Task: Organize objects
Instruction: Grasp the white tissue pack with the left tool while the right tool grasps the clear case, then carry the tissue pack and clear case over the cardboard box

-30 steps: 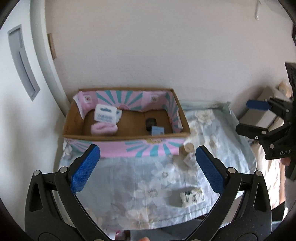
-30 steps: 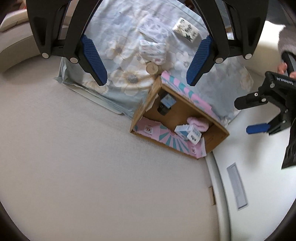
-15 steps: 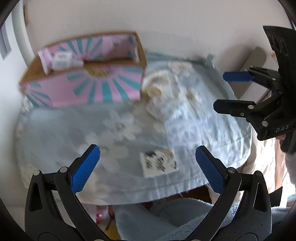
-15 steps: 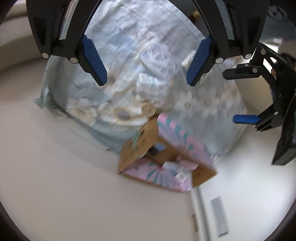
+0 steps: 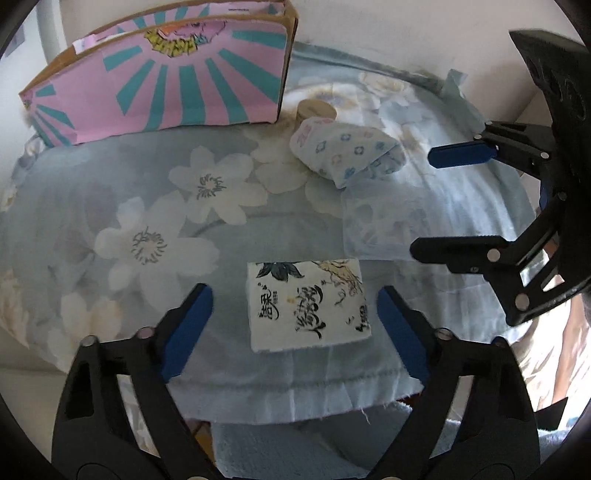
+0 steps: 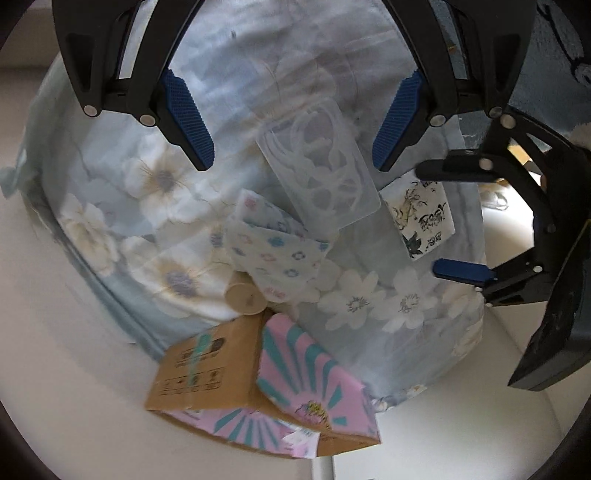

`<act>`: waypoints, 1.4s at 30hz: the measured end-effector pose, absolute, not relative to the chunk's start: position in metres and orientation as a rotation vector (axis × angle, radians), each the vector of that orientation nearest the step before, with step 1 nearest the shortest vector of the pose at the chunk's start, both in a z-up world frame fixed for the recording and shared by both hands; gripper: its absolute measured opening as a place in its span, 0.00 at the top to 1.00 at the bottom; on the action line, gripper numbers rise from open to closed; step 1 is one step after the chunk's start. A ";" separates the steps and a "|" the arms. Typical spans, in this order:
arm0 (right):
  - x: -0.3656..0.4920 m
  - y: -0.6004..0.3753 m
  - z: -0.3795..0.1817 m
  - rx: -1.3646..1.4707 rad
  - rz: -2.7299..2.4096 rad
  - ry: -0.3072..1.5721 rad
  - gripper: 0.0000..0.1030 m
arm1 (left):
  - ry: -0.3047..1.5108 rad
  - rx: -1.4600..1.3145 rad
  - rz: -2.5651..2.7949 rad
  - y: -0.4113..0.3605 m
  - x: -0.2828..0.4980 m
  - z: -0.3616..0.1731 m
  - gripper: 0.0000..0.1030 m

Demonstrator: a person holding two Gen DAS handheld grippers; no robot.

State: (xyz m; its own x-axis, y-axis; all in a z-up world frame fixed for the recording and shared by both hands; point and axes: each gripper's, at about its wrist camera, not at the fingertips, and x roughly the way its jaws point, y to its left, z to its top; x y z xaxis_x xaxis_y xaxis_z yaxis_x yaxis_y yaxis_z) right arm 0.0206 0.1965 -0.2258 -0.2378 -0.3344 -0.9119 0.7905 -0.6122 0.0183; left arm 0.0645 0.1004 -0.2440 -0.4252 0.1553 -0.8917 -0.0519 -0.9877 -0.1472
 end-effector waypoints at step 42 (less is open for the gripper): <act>0.043 0.193 -0.205 1.233 -1.919 0.617 0.51 | -0.146 -1.524 2.520 0.065 0.056 -0.183 0.41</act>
